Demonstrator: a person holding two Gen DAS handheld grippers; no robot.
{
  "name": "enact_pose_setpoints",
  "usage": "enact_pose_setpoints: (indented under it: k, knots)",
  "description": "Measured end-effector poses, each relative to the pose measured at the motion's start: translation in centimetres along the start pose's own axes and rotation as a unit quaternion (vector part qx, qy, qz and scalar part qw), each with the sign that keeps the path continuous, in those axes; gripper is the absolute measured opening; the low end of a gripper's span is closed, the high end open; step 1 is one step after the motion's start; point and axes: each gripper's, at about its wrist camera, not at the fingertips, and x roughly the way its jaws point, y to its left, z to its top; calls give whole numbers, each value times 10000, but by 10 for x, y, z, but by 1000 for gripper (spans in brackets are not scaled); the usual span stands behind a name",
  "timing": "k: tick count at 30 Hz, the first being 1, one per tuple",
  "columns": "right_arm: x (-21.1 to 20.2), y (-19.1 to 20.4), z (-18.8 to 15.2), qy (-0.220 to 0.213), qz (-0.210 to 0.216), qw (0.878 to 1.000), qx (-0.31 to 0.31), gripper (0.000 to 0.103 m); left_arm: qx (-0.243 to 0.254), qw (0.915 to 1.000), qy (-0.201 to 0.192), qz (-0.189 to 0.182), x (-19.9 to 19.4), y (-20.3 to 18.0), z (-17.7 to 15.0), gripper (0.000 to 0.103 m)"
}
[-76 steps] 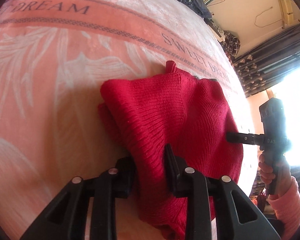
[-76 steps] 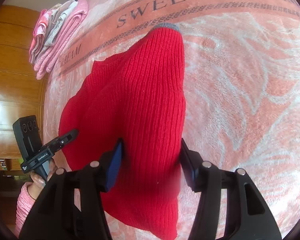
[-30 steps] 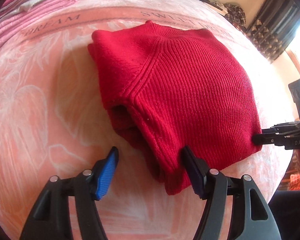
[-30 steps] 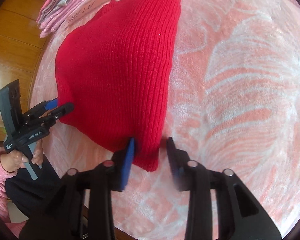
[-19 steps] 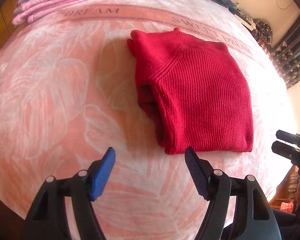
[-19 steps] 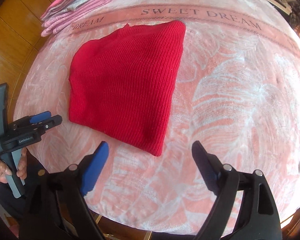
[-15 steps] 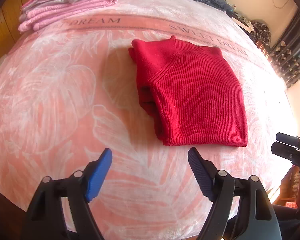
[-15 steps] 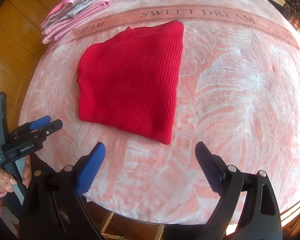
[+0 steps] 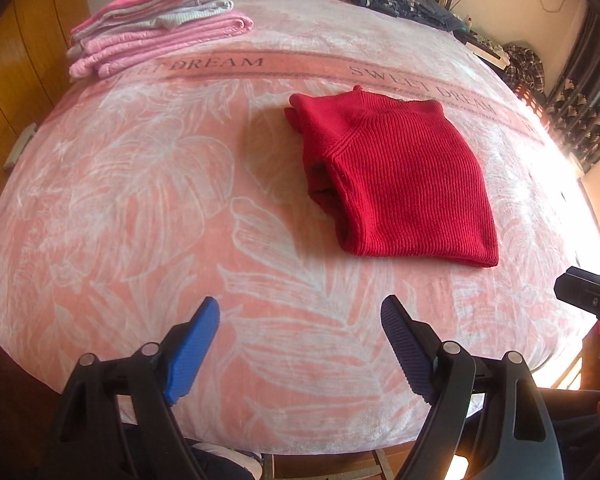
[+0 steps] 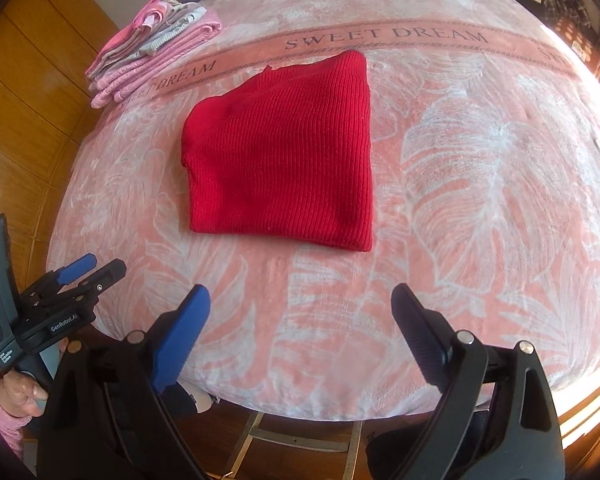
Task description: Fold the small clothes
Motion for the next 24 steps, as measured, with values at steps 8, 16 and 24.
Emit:
enact_pose_setpoints:
  k: [8, 16, 24]
  knots:
    - [6, 4, -2, 104, -292, 9995, -104, 92, 83, 9987, -320, 391, -18, 0, -2, 88]
    - [9, 11, -3, 135, -420, 9990, -120, 92, 174, 9975, -387, 564, -23, -2, -2, 89]
    - [15, 21, -8, 277, -357, 9988, -190, 92, 236, 9970, -242, 690, -18, -4, -6, 91]
